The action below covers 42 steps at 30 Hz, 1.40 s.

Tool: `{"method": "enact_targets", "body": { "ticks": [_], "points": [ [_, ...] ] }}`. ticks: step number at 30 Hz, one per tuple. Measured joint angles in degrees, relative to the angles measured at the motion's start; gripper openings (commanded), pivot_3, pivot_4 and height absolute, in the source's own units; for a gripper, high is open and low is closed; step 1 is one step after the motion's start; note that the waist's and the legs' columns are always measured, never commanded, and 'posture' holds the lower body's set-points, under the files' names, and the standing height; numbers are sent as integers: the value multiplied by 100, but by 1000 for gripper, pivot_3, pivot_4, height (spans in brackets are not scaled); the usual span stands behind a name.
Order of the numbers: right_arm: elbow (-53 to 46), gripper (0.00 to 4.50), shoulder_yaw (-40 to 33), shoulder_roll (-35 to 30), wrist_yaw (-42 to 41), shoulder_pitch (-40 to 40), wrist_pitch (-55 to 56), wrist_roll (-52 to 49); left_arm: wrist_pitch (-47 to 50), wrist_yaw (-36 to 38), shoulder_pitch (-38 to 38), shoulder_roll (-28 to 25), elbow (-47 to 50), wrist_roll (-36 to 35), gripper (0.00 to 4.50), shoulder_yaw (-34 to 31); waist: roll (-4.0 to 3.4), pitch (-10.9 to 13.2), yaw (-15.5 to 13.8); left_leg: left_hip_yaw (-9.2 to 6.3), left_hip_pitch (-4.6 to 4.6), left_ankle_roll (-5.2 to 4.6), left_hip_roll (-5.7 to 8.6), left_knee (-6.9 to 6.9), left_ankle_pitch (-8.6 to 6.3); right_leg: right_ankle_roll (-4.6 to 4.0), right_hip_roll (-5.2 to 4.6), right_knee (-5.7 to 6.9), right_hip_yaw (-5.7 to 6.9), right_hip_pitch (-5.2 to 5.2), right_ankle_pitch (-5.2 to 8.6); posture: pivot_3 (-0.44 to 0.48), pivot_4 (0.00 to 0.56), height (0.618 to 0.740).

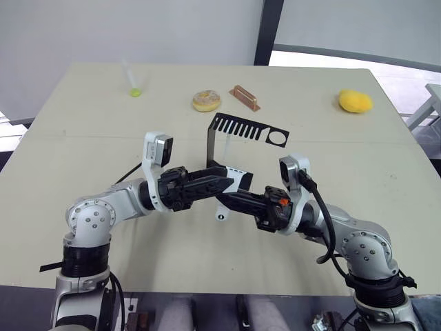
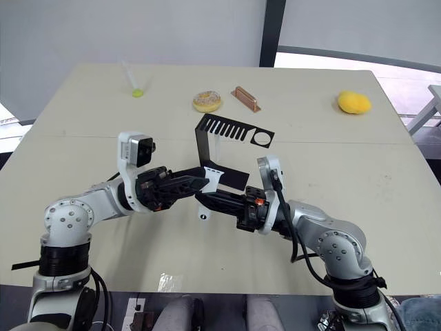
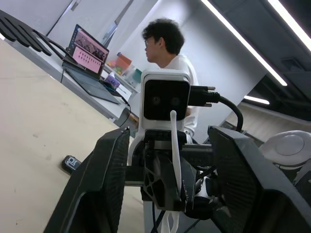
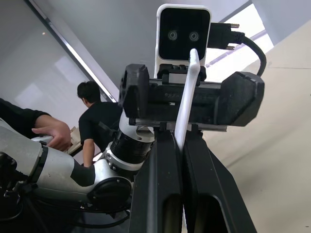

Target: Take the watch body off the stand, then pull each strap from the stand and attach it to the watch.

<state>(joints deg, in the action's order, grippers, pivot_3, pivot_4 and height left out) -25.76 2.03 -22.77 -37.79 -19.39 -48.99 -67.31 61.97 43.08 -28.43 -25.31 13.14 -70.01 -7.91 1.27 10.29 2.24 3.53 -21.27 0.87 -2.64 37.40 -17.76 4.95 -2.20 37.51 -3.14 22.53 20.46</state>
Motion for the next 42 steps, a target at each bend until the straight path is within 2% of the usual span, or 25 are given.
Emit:
{"method": "enact_targets", "body": {
  "ticks": [13,18,19,31,42],
  "points": [
    [-1,0,23,83,87,-1,0,11,-4,-8,23,94,0,-39,2738,18,0,0,-2,0,0,0,0,-1,0,0,0,-3,0,0,0,0,150,740],
    [-2,0,23,82,88,0,0,11,-3,-10,30,102,1,-56,378,18,0,0,-2,0,0,0,0,-2,0,0,0,-4,0,0,0,0,150,740],
    [-7,0,27,80,88,0,-9,11,-4,-34,29,116,0,-71,61,11,0,0,-3,0,0,0,0,-2,0,0,0,-4,0,0,0,0,150,740],
    [-47,0,83,79,88,14,-30,28,-1,-10,134,65,35,-217,61,8,0,0,4,0,-1,0,0,-4,0,0,0,-7,-1,0,0,0,150,740],
    [-85,0,125,27,88,14,-31,54,-184,182,189,-60,167,-67,61,91,0,0,3,0,-1,0,0,-6,0,0,-1,-10,-1,-1,0,0,150,740]
  ]
}}
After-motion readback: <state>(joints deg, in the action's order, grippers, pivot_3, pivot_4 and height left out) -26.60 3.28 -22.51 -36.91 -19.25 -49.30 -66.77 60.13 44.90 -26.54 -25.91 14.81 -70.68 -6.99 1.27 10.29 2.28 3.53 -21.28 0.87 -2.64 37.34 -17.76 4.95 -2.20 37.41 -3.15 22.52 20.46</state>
